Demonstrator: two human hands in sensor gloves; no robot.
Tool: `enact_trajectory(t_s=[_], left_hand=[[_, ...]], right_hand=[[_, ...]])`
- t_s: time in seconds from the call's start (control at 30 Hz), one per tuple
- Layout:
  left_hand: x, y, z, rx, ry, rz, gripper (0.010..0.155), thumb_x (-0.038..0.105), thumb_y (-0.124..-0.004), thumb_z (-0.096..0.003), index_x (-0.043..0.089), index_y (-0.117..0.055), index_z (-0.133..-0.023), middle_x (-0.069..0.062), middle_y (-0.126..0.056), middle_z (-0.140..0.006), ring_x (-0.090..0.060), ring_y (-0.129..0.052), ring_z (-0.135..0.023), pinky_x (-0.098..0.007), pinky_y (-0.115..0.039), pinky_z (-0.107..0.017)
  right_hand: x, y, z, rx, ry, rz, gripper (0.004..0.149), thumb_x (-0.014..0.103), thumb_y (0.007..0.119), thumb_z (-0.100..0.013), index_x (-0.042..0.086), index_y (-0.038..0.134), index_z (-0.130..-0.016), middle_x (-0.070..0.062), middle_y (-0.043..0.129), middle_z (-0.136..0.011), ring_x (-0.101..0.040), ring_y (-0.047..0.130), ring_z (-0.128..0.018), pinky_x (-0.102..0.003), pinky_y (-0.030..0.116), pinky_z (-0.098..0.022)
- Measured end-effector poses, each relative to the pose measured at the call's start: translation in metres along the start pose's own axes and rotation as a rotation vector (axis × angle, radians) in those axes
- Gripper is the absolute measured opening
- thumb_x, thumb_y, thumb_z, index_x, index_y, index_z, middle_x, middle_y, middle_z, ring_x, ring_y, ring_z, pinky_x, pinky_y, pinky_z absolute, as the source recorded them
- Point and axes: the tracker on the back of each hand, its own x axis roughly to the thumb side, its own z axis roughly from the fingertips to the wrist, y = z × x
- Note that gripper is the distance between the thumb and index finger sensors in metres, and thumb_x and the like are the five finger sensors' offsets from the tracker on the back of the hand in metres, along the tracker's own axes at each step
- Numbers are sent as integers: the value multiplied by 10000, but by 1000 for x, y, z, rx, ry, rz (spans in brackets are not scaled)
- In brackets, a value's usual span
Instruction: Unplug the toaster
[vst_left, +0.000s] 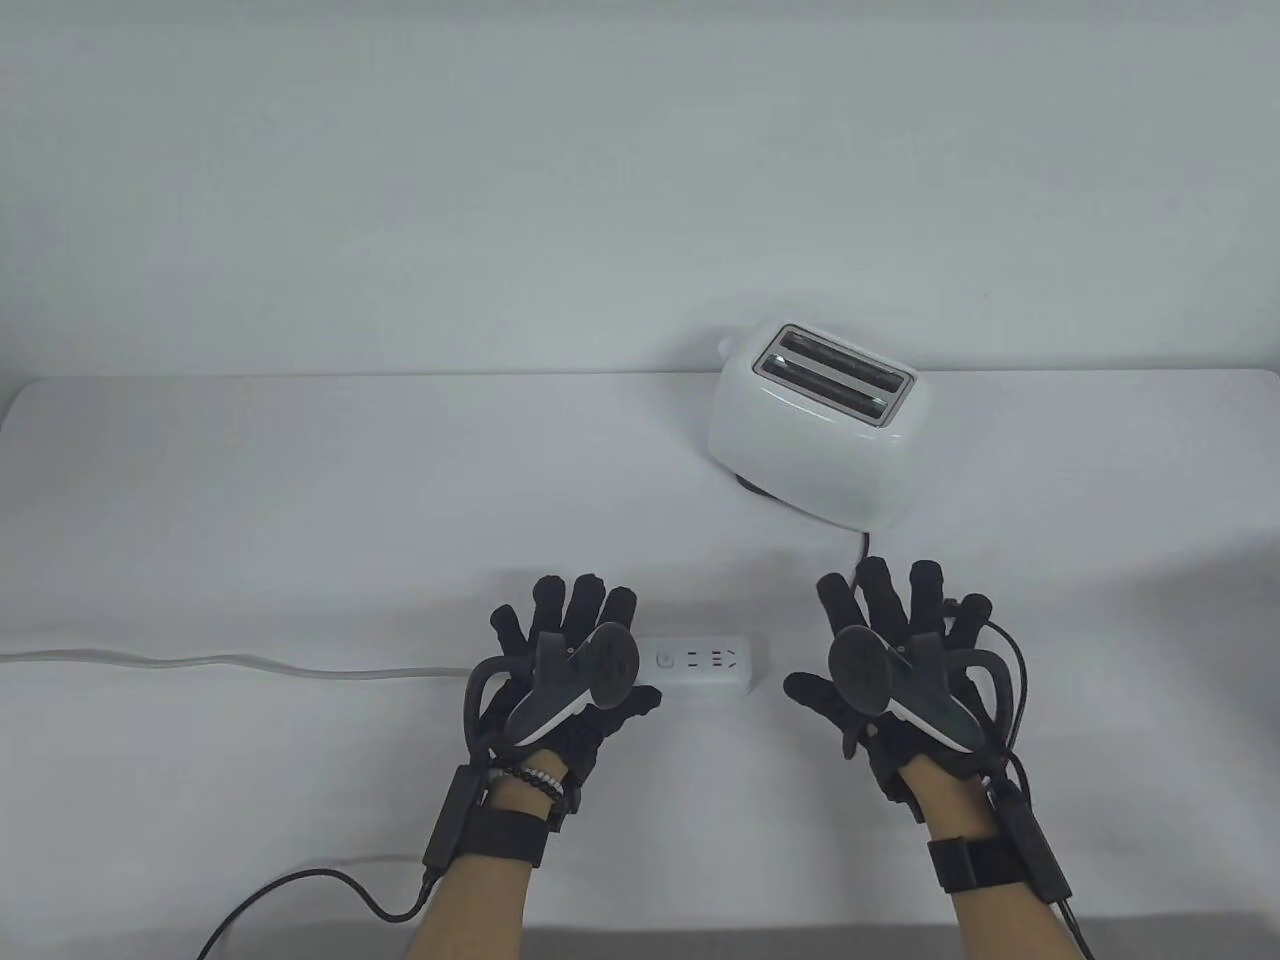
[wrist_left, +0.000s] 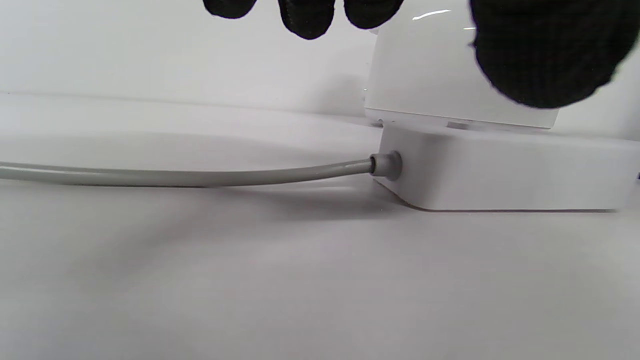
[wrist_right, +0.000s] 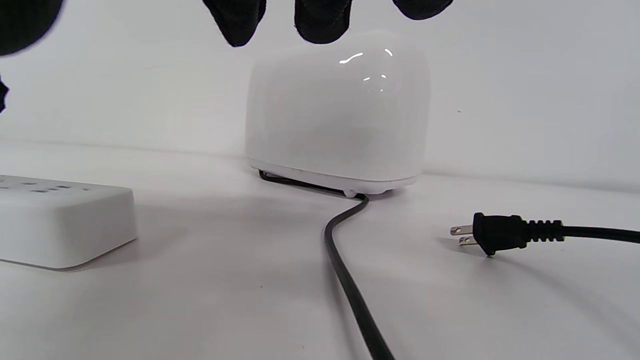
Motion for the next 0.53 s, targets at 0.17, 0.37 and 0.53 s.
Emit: enact_trajectory(t_s=[0.17, 0.37, 0.53], left_hand=[[1, 0, 0, 4, -9, -1, 1012, 726, -749, -362, 431, -239, -1185, 16, -275, -1329, -445, -231, -1226, -769, -275, -796], [3, -1, 0, 5, -22, 2, 1012, 724, -749, -362, 429, -241, -1185, 15, -276, -1329, -443, -228, -1227, -767, -273, -797], [4, -2, 0, 1, -27, 5, 1009, 724, -750, -363, 433, -241, -1184, 15, -275, -1330, -445, -224, -1227, -769, -267, -797]], right_hand=[[3, 4, 2, 13, -16, 23, 1002, 781, 684, -278, 304, 381, -1106, -133, 307, -1201, -586, 277, -1024, -841, 267, -588], [4, 4, 2, 24, -16, 26, 1002, 779, 686, -278, 304, 383, -1106, -134, 307, -1201, -586, 276, -1025, -842, 267, -586], [4, 4, 4, 24, -12, 32, 1002, 779, 687, -276, 303, 386, -1105, -133, 309, -1201, -586, 282, -1025, -842, 268, -587]])
